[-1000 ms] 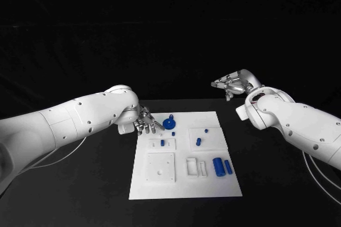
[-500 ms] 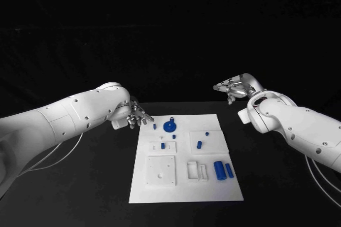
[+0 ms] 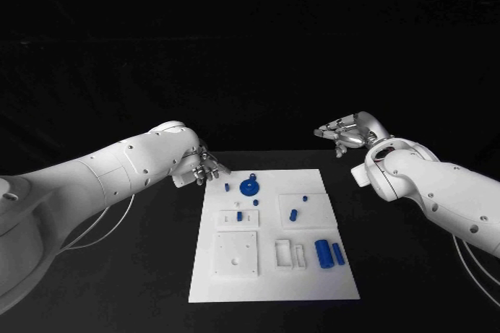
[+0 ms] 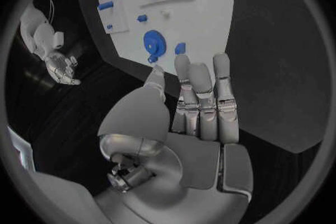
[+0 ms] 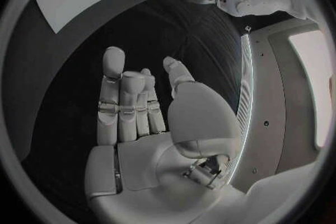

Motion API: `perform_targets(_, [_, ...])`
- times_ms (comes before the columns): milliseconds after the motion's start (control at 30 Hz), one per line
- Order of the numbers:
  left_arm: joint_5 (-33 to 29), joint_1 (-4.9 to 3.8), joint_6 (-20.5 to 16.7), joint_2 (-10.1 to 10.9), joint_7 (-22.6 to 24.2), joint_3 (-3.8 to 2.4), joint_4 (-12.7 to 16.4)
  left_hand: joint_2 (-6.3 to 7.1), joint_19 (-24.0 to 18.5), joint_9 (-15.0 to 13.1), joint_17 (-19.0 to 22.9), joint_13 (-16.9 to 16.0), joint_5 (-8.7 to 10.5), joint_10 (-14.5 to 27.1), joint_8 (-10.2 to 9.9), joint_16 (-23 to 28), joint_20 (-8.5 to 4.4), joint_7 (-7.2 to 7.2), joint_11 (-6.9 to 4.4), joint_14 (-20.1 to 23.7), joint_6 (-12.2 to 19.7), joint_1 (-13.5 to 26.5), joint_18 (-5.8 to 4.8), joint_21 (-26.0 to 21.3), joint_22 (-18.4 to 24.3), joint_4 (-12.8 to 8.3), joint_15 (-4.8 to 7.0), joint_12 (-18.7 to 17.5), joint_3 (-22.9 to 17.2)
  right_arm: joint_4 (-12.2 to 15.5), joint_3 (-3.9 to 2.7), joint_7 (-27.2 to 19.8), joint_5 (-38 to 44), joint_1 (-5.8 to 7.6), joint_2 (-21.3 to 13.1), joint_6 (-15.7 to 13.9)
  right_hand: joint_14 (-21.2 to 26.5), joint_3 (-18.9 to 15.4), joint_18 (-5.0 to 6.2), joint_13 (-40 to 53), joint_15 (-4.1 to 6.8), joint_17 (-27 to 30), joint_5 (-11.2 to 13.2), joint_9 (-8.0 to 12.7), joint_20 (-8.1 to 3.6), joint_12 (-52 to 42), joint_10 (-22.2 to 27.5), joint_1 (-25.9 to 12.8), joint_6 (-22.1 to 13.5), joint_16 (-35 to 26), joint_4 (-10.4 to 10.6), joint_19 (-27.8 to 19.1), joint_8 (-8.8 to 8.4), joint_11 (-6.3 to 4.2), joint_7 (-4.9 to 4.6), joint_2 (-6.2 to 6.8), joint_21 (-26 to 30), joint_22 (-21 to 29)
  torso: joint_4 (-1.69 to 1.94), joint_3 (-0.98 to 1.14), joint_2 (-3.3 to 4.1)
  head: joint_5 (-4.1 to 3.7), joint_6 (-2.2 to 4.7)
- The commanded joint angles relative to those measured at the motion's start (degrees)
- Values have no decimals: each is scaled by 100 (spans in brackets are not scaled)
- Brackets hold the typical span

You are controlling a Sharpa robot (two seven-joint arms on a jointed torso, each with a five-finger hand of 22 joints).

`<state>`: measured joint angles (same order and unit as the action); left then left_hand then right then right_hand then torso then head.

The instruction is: Assemble the parts on the task board

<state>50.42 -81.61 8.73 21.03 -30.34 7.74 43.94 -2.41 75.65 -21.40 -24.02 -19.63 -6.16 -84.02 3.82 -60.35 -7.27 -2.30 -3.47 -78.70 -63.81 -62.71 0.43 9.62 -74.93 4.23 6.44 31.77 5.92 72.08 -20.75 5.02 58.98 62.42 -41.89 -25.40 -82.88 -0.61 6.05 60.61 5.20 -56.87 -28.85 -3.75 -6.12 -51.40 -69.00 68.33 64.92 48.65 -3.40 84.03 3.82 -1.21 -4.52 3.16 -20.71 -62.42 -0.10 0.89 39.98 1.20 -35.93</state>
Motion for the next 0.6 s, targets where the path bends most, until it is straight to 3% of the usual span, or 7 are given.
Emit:
perform_targets(33, [-44,35,202,-88,170,-2,-134,19,27,24,9,-6,35,-218,5,-41,-7,-25,42,39,14,66,-43,-27,-92,45,-10,-10,10,55,-3,-64,-5,-1,-11,4,6,0,53,-8,-51,5,-24,0,38,9,10,-4,-20,-27,39,213,-19,25,2,-17,18,8,-19,14,61,8,27])
perform_targets(433, [-62,128,684,-318,183,10,-560,0,3,62,14,-21,-7,-193,12,-85,1,-26,57,77,-2,62,-43,-27,-98,37,-17,-38,-15,134,-4,-61,-5,-1,-34,-2,6,0,53,-8,-51,5,-24,0,38,9,10,-4,-20,-27,39,213,-19,25,2,-17,18,8,-50,47,133,23,57])
perform_targets(600, [-83,146,770,-355,201,13,-619,-6,-1,63,16,-24,-47,-189,11,-94,3,-27,59,84,0,58,-43,-27,-98,19,-19,-45,-14,148,-4,-62,-5,0,-35,-5,6,0,53,-8,-51,5,-24,0,38,9,10,-4,-20,-27,39,213,-19,25,2,-17,18,8,-58,43,137,13,54])
